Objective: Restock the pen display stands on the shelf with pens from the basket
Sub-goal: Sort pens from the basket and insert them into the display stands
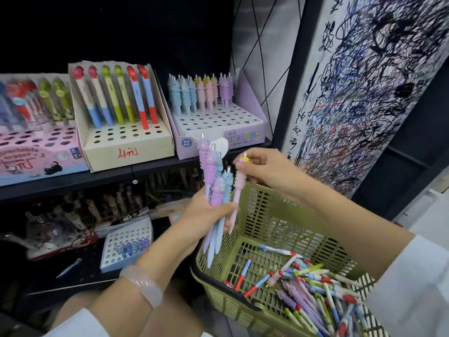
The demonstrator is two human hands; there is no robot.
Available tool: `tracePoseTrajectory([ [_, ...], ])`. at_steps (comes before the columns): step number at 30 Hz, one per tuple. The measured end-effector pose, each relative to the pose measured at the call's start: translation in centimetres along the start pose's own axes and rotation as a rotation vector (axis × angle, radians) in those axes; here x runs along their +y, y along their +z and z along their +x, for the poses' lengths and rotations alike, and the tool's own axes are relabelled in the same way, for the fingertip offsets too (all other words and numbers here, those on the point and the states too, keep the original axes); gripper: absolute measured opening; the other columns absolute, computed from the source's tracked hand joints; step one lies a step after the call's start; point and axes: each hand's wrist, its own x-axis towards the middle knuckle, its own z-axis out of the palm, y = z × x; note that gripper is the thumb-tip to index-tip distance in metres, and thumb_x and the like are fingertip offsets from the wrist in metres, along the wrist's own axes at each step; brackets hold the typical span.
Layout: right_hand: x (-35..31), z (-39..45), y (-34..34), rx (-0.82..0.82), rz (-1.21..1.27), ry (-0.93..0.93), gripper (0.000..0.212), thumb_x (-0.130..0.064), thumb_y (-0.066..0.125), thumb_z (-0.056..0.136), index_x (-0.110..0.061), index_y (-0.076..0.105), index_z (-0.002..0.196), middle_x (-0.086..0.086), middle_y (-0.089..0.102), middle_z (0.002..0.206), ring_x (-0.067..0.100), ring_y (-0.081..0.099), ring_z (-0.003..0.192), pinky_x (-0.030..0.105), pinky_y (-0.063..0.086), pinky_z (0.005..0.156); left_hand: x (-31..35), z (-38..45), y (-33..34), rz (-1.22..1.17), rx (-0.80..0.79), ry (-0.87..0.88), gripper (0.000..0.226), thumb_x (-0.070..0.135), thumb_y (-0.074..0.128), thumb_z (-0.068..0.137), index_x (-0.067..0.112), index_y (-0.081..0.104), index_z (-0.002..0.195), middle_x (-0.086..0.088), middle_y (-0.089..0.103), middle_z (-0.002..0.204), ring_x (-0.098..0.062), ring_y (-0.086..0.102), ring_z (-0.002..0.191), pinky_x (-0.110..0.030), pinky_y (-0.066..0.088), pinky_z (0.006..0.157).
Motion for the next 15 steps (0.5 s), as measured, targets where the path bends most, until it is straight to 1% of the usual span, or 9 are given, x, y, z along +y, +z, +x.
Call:
tracePoseTrajectory([
  [2,-0.3,0.8,0.7,0.022,0.104,0.000,0.007,-0.016,0.062,0.088,-0.019,0.068,0.092,-0.013,0.065,0.069,0.001,0.053,0.059,0.013,0.045,0.057,0.7,0.2,-0.2,-0.020,0.047,0.030,0.020,0.000,0.061,0.085,0.012,0.058,0.102,0.002,0.067,0.061,-0.011,0.059,0.048,-0.022,0.049,0.050],
  [4,-0.5,1.4,1.0,0.040,0.168,0.013,0.010,-0.014,0.062,0.089,-0.017,0.068,0.096,-0.005,0.066,0.082,0.003,0.058,0.068,0.014,0.049,0.063,1.6,0.5,-0.5,-0.027,0.093,0.059,0.020,0.000,0.061,0.085,0.014,0.059,0.101,0.001,0.068,0.065,-0.011,0.058,0.048,-0.021,0.049,0.050],
  [5,-0.7,1.6,1.1,0.045,0.175,0.016,0.010,-0.014,0.061,0.089,-0.017,0.067,0.096,-0.001,0.066,0.086,0.003,0.058,0.071,0.014,0.050,0.064,2.1,0.8,-0.7,-0.024,0.104,0.074,0.022,0.001,0.061,0.085,0.015,0.060,0.101,-0.003,0.069,0.070,-0.012,0.059,0.050,-0.022,0.050,0.051],
  [6,-1.0,1.9,1.1,0.049,0.162,0.014,0.008,-0.014,0.061,0.089,-0.017,0.066,0.095,0.001,0.065,0.087,0.003,0.059,0.070,0.014,0.050,0.064,2.6,1.0,-0.8,-0.015,0.102,0.088,0.023,0.001,0.061,0.085,0.016,0.060,0.102,-0.007,0.069,0.075,-0.013,0.060,0.052,-0.022,0.050,0.052],
  [8,-1.9,2.7,1.1,0.050,0.081,-0.002,0.006,-0.017,0.059,0.091,-0.017,0.064,0.094,0.000,0.065,0.083,0.000,0.059,0.066,0.014,0.050,0.062,3.6,1.6,-1.1,0.007,0.080,0.115,0.024,0.001,0.061,0.085,0.017,0.060,0.103,-0.006,0.070,0.078,-0.014,0.062,0.056,-0.023,0.051,0.054],
  [10,-3.3,3.9,0.8,0.053,0.008,-0.031,0.006,-0.017,0.055,0.093,-0.015,0.060,0.095,0.000,0.066,0.079,0.002,0.061,0.064,0.017,0.054,0.064,4.4,2.4,-1.6,0.011,0.087,0.122,0.020,0.002,0.062,0.085,0.016,0.062,0.100,-0.002,0.070,0.074,-0.013,0.063,0.059,-0.024,0.053,0.056],
  [11,-4.0,4.7,0.4,0.079,0.004,-0.053,0.007,-0.018,0.052,0.095,-0.015,0.058,0.096,0.000,0.065,0.079,0.003,0.062,0.062,0.019,0.056,0.066,4.8,2.9,-1.9,0.009,0.100,0.115,0.016,0.004,0.063,0.085,0.015,0.063,0.096,-0.001,0.068,0.068,-0.013,0.062,0.055,-0.023,0.052,0.054],
  [13,-5.5,6.8,-0.8,0.194,0.035,-0.089,0.012,-0.019,0.047,0.097,-0.010,0.053,0.104,0.004,0.062,0.083,0.003,0.062,0.058,0.023,0.057,0.067,5.5,3.9,-3.0,0.020,0.119,0.093,0.009,0.008,0.064,0.085,0.015,0.062,0.090,0.003,0.063,0.054,-0.010,0.057,0.047,-0.020,0.048,0.048],
  [15,-6.5,9.3,-2.2,0.340,0.065,-0.124,0.021,-0.021,0.045,0.099,-0.004,0.047,0.110,0.005,0.060,0.082,0.003,0.061,0.054,0.020,0.056,0.060,6.2,4.8,-4.1,0.038,0.136,0.081,0.006,0.011,0.065,0.084,0.013,0.061,0.089,0.003,0.061,0.051,-0.009,0.057,0.046,-0.018,0.047,0.047],
])
